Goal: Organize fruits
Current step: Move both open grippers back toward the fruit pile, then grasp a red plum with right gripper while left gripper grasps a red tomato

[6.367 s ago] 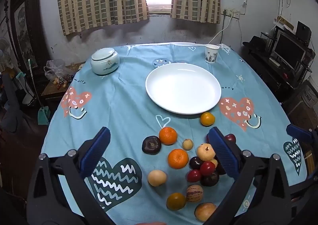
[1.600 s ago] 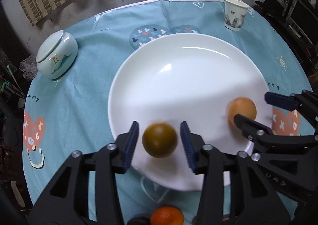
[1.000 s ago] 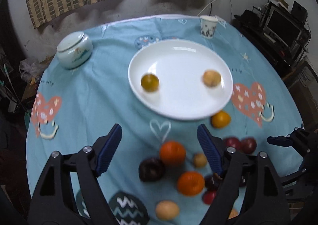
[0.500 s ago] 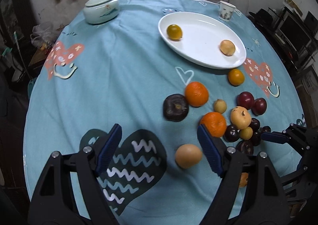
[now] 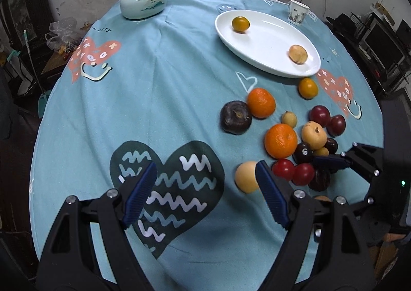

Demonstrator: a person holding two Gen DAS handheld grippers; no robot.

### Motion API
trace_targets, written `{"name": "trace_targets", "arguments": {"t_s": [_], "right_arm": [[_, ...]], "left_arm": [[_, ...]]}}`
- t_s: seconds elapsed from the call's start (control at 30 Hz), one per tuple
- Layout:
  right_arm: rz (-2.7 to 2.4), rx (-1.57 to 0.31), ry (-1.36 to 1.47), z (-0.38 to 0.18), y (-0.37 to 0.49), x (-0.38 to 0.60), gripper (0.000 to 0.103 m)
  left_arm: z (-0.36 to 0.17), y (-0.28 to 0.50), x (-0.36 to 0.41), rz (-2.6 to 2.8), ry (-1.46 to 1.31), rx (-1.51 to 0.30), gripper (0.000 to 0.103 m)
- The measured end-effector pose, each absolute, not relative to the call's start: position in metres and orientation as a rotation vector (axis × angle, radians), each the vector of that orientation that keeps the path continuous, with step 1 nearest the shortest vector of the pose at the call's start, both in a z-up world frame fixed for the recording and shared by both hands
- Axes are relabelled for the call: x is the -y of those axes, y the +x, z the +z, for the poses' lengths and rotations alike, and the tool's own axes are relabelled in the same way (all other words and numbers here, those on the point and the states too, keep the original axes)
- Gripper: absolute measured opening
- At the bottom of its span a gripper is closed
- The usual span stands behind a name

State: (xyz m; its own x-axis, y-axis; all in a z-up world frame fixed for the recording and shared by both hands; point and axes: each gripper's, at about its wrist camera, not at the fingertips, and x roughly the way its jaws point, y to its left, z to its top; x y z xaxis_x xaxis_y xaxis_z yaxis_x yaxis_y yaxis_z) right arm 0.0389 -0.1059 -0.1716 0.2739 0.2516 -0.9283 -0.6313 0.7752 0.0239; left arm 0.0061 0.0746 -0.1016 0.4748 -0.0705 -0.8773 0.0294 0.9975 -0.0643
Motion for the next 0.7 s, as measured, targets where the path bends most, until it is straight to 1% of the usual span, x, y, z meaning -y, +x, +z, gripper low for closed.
{"name": "trace_targets", "arguments": {"t_s": [0.03,0.07,0.13,0.17,0.2,0.37,0.53,0.6,0.63,0.7], "right_arm": [[0.607,-1.143,-0.404,-0.173,0.04,0.106,0.06],[0.601,-1.142,-0.414,-0.172,0.041,0.108,0.053],[0.631,-1.158,-0.345,-0.167,0.044,0.117,0.045],[0.658,-1.16,-0.313,-0.164,0.045,0.121,0.035],[0.668,-1.167,-0.289,-0.162,0.045,0.125,0.031],[0.654,-1.151,-0.141,-0.149,0.041,0.155,0.031],[0.6,-1.126,-0.063,-0.139,0.037,0.187,0.031],[0.586,-1.122,-0.051,-0.137,0.036,0.192,0.031],[0.583,-1.124,-0.047,-0.139,0.038,0.194,0.031],[0.58,-1.124,-0.042,-0.14,0.037,0.198,0.031]], "left_arm": [[-0.102,0.005,-0.072,-0.066,-0.038,-1.077,0.08],[-0.103,0.005,-0.069,-0.072,-0.034,-1.079,0.08],[-0.105,0.003,-0.06,-0.095,-0.011,-1.084,0.08],[-0.106,0.002,-0.054,-0.109,0.004,-1.086,0.08],[-0.108,0.002,-0.049,-0.121,0.018,-1.087,0.08],[-0.111,-0.001,-0.013,-0.221,0.098,-1.092,0.08],[-0.125,0.001,0.017,-0.293,0.155,-1.112,0.079],[-0.132,0.006,0.025,-0.3,0.166,-1.125,0.073],[-0.135,0.009,0.027,-0.304,0.167,-1.132,0.065],[-0.137,0.013,0.033,-0.312,0.19,-1.116,0.058]]}}
